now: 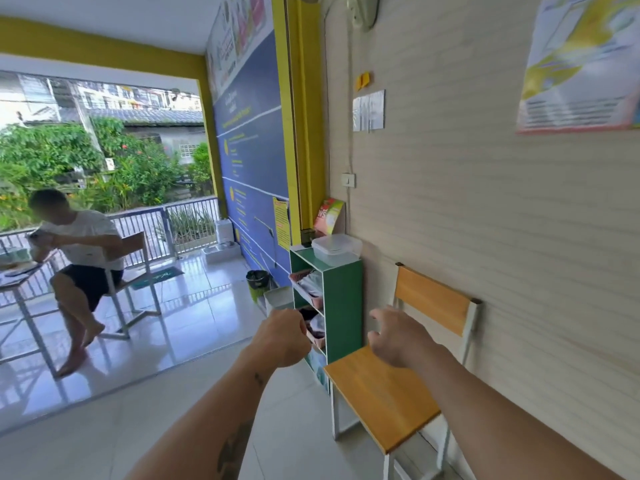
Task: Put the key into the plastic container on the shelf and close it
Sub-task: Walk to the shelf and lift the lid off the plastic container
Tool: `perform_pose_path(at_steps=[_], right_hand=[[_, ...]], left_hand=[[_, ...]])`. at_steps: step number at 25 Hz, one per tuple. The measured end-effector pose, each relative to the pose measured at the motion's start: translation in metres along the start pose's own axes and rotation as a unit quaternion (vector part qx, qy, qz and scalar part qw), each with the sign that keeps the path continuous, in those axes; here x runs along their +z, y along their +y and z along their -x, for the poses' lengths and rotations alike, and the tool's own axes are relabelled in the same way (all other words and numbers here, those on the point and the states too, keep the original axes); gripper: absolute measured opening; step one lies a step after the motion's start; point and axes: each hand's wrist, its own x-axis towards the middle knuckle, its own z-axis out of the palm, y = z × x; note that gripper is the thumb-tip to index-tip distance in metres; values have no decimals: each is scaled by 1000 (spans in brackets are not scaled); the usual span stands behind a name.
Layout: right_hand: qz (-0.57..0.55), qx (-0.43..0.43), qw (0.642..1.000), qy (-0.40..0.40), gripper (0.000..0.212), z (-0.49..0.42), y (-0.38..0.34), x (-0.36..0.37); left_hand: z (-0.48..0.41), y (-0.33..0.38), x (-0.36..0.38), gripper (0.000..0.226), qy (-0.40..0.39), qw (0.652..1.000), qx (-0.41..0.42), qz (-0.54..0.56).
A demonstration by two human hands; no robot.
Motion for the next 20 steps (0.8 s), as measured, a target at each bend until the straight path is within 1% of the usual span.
perform_pose_path(at_steps=[4, 9, 13, 18, 20], right_hand=[[-1, 10, 1000, 9, 53, -91, -24, 34], [-18, 48, 998, 20, 53, -209, -56, 60], [-22, 68, 997, 18, 54, -299, -62, 74], [-31, 68, 997, 17, 56, -431, -43, 92], [-33, 69, 997, 11, 53, -487, -33, 92]], left_hand=[[-106, -52, 10, 27, -7, 1000, 19, 20], [-243, -103, 10, 29, -35, 997, 70, 5], [-337, -119, 11, 24, -47, 994, 100, 5], [-466, -129, 38, 33, -66, 990, 124, 2], [-517, -132, 50, 33, -74, 990, 118, 0]])
